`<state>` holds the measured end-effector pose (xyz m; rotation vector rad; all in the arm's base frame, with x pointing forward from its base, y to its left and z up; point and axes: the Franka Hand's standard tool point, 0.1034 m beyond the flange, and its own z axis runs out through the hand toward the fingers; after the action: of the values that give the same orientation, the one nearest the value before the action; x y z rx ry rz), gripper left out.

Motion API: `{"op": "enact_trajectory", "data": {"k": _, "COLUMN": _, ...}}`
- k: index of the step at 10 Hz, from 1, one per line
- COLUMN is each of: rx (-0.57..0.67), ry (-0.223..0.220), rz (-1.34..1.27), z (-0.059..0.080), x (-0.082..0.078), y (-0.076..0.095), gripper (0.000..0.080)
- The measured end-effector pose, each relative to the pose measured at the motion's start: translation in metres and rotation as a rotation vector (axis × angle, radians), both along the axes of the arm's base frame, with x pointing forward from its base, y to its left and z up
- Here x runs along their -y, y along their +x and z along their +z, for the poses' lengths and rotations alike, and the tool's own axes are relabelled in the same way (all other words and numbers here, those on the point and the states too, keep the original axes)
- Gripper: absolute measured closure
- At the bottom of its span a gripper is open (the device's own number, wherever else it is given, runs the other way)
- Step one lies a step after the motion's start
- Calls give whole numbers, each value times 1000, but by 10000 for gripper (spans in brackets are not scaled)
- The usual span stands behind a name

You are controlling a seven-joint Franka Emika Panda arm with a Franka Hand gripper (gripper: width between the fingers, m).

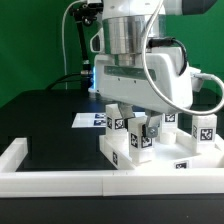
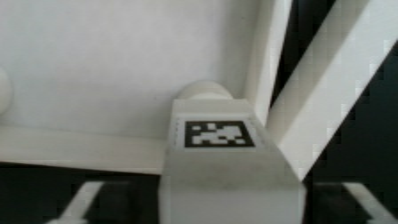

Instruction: Assemble square table

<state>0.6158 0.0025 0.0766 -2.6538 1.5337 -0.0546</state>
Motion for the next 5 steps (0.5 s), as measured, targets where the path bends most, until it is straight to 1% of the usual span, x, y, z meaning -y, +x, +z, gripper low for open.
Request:
{"op": "enact_trajectory", "data": {"k": 1, "rx": 3, "ry": -3, "rz": 50, "z": 1, "x": 0, "y": 1, "gripper": 222}}
{"op": "enact_trajectory", "data": {"k": 2, "rx": 4, "ry": -5, "rz": 102, "z": 1, "x": -1, "y": 1, "gripper": 165}}
{"op": "enact_trajectory", "data": {"k": 4, "rx": 12, "ry": -18, "rz": 276, "z": 1, "x": 0, "y": 1, "gripper": 154}}
{"op": "enact_trajectory", "data": {"k": 5, "rx": 16, "ry": -26, "rz": 379, "z": 1, "x": -2, "y": 1, "gripper": 154}}
